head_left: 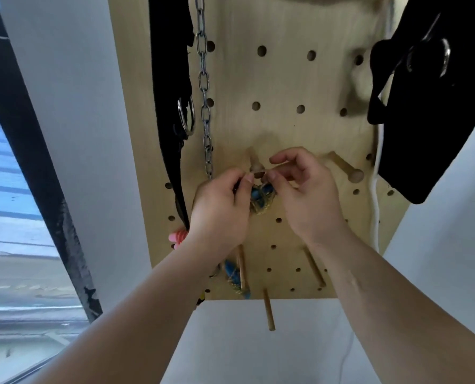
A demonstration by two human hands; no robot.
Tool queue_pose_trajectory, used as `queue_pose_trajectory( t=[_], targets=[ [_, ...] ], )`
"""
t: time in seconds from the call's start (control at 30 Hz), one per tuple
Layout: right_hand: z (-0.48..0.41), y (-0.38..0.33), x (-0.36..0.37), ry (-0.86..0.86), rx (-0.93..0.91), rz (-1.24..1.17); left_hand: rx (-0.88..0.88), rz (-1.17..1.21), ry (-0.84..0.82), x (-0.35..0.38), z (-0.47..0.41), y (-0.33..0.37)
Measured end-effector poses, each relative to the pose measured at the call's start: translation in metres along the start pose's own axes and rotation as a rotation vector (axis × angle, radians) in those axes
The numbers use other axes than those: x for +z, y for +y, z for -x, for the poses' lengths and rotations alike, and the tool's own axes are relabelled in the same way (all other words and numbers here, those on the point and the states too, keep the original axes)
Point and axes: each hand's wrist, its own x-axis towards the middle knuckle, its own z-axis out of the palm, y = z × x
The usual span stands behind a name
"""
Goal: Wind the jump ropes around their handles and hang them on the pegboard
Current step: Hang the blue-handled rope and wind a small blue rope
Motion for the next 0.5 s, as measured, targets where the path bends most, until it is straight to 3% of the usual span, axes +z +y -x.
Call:
queue_pose_trajectory(
  t=[0.23, 0.5],
  targets=[
    [-0.005, 0.011, 0.005, 0.06, -0.036, 0.038, -0.016, 0.03, -0.044, -0.001, -0.008, 0.002],
    [-0.016, 0.015, 0.008, 0.084, 0.075, -0.064, -0.025, 0.081, -0.027, -0.004, -0.011, 0.01]
  ],
)
